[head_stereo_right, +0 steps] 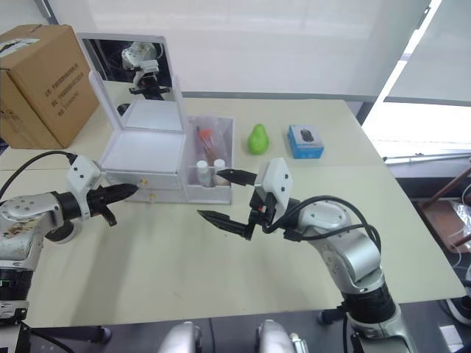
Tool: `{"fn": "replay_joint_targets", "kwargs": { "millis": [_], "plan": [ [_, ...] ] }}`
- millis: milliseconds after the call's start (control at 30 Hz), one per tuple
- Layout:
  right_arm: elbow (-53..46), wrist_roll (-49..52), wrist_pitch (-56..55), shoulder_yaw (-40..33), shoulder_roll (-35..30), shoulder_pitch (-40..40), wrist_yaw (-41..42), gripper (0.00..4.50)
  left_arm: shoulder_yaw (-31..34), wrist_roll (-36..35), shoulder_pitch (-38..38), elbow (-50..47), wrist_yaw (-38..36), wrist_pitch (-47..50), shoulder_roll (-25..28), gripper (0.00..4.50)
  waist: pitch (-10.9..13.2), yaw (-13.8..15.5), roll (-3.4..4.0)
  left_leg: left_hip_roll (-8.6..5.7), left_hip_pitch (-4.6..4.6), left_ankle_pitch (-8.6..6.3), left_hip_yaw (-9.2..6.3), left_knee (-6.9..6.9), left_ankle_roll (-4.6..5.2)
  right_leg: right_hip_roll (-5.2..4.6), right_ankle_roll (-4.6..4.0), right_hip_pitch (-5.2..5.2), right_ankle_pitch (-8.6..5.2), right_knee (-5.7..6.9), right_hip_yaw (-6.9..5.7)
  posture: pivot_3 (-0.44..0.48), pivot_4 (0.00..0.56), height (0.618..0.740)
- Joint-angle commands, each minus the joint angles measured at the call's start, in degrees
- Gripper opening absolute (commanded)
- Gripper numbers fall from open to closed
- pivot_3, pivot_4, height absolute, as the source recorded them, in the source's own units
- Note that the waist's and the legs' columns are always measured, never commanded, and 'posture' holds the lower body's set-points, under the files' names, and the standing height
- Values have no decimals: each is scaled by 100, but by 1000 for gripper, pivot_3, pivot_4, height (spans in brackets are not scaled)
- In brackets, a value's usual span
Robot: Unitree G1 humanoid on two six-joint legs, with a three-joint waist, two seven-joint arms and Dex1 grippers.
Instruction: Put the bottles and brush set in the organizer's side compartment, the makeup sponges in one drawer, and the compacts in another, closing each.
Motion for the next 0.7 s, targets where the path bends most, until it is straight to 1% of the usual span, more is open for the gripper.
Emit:
{"fn": "replay_joint_targets", "kwargs": {
  "millis": [33,200,467,600,667,700],
  "plan": [
    [-200,68,-13,-150,-45,-9,-22,4500,331,-170,59,-273,-13,94,171,50,0,1,0,0,0,0,0,0,0,0,0,0,0,0,0,0,150,729],
    [-198,95,-8,-139,-71,-2,-25,4500,452,-149,28,-192,143,62,142,50,0,8,0,0,-1,0,0,0,0,-2,-4,0,-2,-3,-1,0,150,729],
    [-221,145,21,-145,-120,18,-14,4500,438,-139,48,-175,308,65,87,50,0,5,0,0,0,0,-1,0,0,0,-2,0,0,-1,0,0,150,729],
    [-241,196,58,-237,-182,59,-47,4500,668,-328,237,-318,252,159,152,50,-1,-2,0,0,0,0,0,0,0,0,-2,0,0,-2,0,0,150,729],
    [-269,262,94,-384,-245,131,-95,4500,980,-585,398,-489,167,309,218,50,-1,-5,0,1,1,0,-1,0,0,2,-2,0,0,-1,1,0,150,729],
    [-271,332,141,-586,-363,230,-109,4500,1266,-783,556,-555,3,384,324,50,-1,-6,0,2,0,0,-1,0,0,2,-2,-1,0,-2,1,0,150,729]
  ]
}}
